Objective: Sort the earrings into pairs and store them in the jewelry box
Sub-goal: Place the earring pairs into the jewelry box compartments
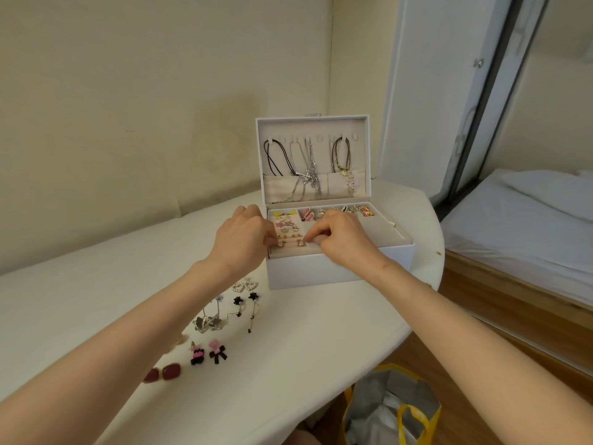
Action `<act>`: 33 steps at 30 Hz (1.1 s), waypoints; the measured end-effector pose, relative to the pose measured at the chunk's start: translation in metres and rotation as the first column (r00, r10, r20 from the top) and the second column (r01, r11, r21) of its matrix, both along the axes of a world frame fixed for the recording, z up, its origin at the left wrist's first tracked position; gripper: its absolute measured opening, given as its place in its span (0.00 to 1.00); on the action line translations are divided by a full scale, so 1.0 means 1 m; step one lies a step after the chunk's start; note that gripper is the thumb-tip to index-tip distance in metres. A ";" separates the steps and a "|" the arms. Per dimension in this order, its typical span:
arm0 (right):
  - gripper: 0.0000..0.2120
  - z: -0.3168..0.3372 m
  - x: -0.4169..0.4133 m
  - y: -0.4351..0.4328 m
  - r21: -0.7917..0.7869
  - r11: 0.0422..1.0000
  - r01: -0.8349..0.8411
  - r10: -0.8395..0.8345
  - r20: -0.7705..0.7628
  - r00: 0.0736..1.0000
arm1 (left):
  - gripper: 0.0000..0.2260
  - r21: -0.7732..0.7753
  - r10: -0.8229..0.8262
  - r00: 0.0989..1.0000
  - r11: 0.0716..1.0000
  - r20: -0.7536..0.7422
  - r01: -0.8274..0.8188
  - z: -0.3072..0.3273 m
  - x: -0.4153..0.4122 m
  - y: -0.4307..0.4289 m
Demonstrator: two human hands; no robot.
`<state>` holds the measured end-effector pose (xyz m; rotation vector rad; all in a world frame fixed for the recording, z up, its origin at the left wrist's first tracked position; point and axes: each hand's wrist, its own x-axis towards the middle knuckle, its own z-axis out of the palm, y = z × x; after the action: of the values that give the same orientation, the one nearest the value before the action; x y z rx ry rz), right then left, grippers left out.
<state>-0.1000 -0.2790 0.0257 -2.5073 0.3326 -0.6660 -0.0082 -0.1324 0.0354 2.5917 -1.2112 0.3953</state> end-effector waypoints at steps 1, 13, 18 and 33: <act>0.13 -0.001 0.001 0.000 -0.004 1.000 -0.001 0.001 0.002 1.000 | 0.09 0.004 -0.006 1.000 1.000 -0.013 0.006 0.000 -0.001 0.000; 0.18 -0.007 0.004 -0.002 -0.020 1.000 -0.010 0.009 -0.031 0.999 | 0.13 0.003 -0.060 0.998 0.998 0.000 0.060 -0.005 -0.005 0.000; 0.19 -0.007 0.007 -0.001 -0.053 0.998 -0.021 0.016 -0.089 0.996 | 0.13 0.042 -0.073 0.997 0.997 0.036 0.071 -0.005 -0.005 0.000; 0.09 -0.001 -0.026 -0.075 -0.067 0.910 0.409 -0.402 0.092 0.911 | 0.07 -0.171 -0.110 0.975 0.975 0.193 0.144 -0.024 -0.028 0.017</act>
<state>-0.1258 -0.3542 0.0247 -2.5032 0.8300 -0.9516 -0.0367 -0.1150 0.0119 2.3479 -1.3235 0.6961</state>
